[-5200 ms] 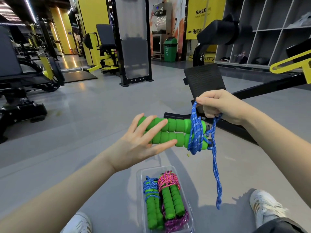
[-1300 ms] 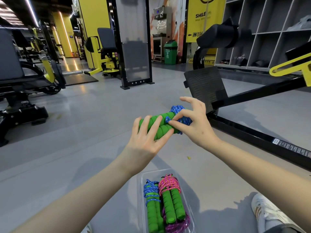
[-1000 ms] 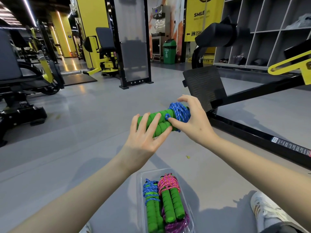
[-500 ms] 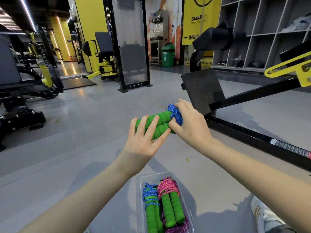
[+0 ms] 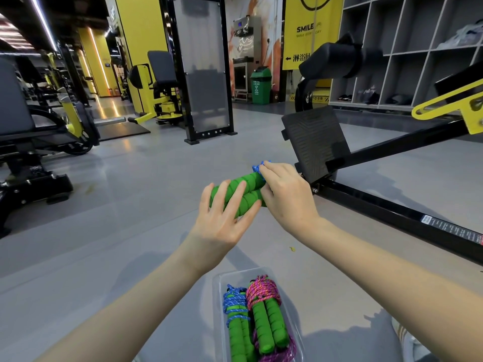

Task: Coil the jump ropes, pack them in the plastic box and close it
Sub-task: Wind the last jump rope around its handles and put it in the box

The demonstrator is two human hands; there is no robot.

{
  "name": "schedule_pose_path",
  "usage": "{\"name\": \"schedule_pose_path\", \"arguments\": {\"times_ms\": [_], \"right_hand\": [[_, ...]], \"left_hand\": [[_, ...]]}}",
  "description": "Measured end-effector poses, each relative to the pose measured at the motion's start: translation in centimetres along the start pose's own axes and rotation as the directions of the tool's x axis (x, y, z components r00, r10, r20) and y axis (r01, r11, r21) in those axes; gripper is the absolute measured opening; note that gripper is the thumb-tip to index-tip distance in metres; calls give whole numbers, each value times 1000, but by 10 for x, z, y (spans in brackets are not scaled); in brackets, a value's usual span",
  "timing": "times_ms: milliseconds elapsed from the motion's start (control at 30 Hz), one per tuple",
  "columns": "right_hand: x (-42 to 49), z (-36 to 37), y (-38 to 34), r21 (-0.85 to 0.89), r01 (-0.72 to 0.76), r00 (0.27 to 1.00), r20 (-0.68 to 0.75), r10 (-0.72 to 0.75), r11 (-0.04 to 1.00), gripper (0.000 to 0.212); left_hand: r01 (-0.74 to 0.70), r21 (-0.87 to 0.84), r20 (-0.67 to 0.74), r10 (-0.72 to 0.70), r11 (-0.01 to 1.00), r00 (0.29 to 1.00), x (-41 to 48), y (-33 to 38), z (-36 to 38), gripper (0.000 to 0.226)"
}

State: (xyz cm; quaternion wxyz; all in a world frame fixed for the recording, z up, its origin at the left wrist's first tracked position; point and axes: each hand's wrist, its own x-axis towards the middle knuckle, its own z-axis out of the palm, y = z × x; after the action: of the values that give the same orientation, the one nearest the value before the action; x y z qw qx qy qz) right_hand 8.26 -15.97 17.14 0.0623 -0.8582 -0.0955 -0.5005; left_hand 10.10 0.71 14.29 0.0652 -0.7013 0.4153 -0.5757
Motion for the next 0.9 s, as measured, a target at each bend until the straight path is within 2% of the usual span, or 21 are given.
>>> {"name": "schedule_pose_path", "arguments": {"times_ms": [167, 367, 600, 700, 767, 900], "right_hand": [[-5, 10, 5, -44, 88, 995, -33, -89, 995, 22], [-17, 21, 0, -115, 183, 980, -61, -191, 976, 17], [-21, 29, -2, -101, 227, 966, -106, -237, 969, 19], [-27, 27, 4, -155, 285, 948, -101, -302, 946, 22], [-34, 25, 12, -204, 383, 915, -52, -400, 901, 21], [-51, 19, 25, -165, 508, 858, 184, -480, 845, 43]], "left_hand": [[21, -28, -9, -22, 999, 1000, -7, 3, 3, 38], [52, -63, -30, -54, 997, 998, -22, 9, 13, 28], [21, -120, 54, -15, 993, 998, -26, 11, 7, 32], [-2, -113, 50, 8, 994, 999, -25, 6, 5, 32], [-11, -116, 51, 17, 993, 999, -25, 5, 5, 32], [-34, -130, 44, 40, 991, 998, -24, 6, 5, 29]]}}
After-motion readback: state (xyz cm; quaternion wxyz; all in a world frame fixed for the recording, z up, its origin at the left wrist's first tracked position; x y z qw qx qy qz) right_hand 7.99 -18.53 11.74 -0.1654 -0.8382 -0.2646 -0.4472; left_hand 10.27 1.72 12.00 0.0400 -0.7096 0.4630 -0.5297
